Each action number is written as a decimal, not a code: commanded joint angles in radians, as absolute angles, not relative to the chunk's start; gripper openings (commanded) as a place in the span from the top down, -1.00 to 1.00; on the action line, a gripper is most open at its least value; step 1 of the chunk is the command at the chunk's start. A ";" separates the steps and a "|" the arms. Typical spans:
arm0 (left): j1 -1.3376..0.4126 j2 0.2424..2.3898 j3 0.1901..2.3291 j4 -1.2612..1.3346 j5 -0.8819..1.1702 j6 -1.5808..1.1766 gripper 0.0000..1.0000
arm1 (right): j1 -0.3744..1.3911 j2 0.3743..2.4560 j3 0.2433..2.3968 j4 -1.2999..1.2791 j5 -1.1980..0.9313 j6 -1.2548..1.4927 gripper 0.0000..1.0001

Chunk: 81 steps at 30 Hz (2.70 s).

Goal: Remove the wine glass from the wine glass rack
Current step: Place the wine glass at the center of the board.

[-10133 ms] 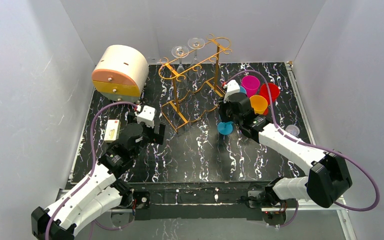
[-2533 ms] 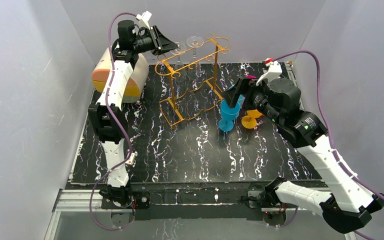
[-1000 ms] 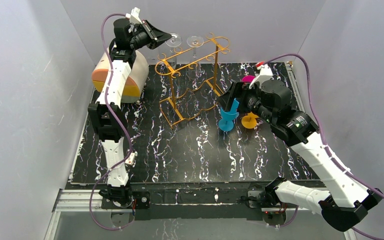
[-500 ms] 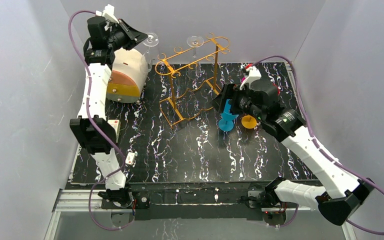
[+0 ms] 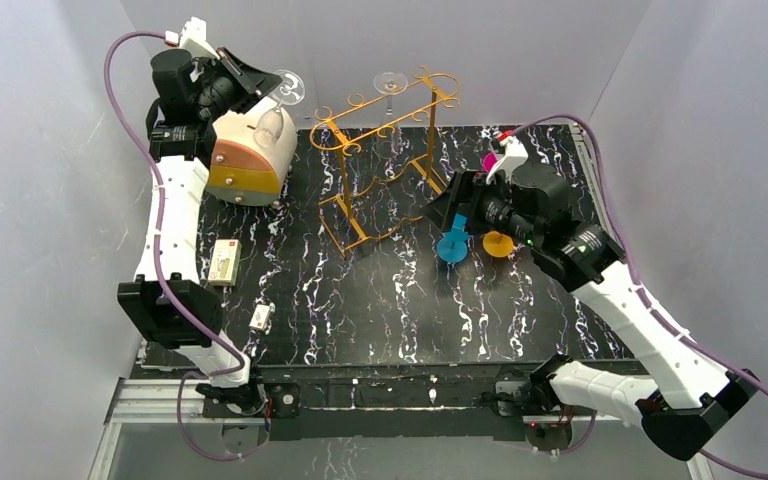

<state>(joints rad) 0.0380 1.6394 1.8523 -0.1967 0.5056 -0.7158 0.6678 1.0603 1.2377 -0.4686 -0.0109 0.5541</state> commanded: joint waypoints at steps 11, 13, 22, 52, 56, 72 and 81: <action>0.051 1.284 1.610 -0.179 0.541 -0.698 1.00 | 0.666 1.031 1.261 -0.492 -0.111 0.645 -0.97; 0.051 1.207 1.543 -0.173 0.550 -0.698 1.00 | 0.666 1.042 1.284 -0.522 -0.105 0.678 -0.97; -0.081 0.995 1.225 -0.142 0.613 -0.685 1.00 | 0.667 1.017 1.211 -0.390 -0.305 0.867 -0.97; -0.766 0.926 0.884 0.135 0.242 -0.775 1.00 | 0.669 0.956 0.889 0.037 -0.553 1.020 -0.07; -0.765 0.929 0.879 0.185 0.295 -0.763 1.00 | 0.670 0.955 0.844 0.186 -0.585 1.077 0.17; -0.764 0.958 0.895 0.167 0.328 -0.718 0.72 | 0.669 0.946 0.833 0.280 -0.580 1.021 0.97; -0.764 0.937 1.018 -0.191 0.273 -0.533 -0.22 | 0.668 0.990 0.869 0.278 -0.552 0.925 0.97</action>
<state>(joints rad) -0.7605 0.9573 0.9787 -0.0643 0.2626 -0.6216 0.6682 0.9714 0.8207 0.1932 -0.5518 0.9985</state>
